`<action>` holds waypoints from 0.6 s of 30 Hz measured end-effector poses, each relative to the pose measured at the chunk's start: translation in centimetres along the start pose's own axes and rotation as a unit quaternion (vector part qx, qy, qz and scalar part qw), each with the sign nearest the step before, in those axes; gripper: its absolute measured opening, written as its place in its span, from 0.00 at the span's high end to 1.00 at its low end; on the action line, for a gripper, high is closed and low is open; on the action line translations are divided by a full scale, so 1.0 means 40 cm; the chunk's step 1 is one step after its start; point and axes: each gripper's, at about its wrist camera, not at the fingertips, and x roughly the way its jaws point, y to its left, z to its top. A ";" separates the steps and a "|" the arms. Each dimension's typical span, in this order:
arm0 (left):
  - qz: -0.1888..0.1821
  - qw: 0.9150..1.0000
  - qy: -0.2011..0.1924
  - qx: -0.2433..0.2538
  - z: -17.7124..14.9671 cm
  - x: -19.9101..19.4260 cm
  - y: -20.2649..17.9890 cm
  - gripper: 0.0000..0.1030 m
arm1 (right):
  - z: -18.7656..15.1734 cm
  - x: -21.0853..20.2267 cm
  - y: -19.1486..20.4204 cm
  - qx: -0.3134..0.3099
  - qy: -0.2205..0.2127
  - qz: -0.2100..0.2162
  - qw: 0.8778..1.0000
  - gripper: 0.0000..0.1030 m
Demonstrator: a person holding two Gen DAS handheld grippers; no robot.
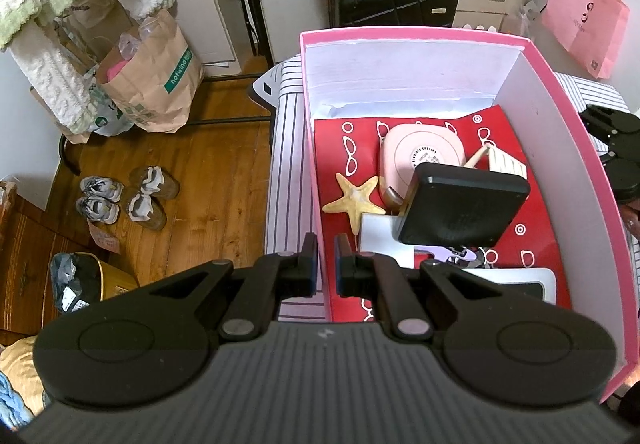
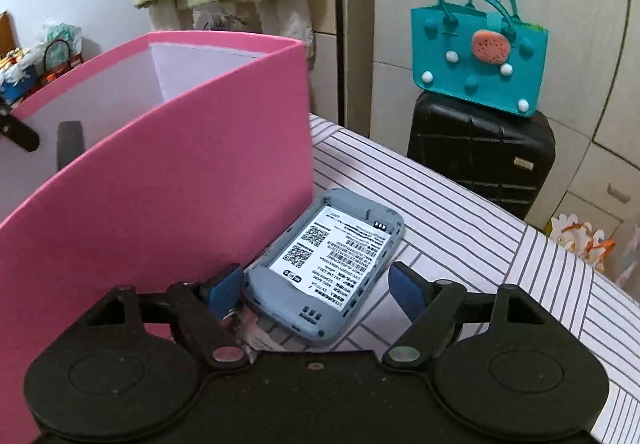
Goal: Organize rigid objects
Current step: 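Grasp the grey-blue router with the right gripper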
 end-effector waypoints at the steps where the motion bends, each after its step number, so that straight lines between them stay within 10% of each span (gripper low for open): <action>1: -0.001 1.000 0.000 -0.003 0.000 0.001 0.001 0.93 | -0.002 -0.004 -0.004 0.007 -0.001 0.004 1.000 0.28; 18: -0.012 1.000 -0.015 -0.004 -0.018 0.004 0.011 0.93 | -0.019 -0.052 -0.064 0.059 0.058 -0.008 0.997 0.25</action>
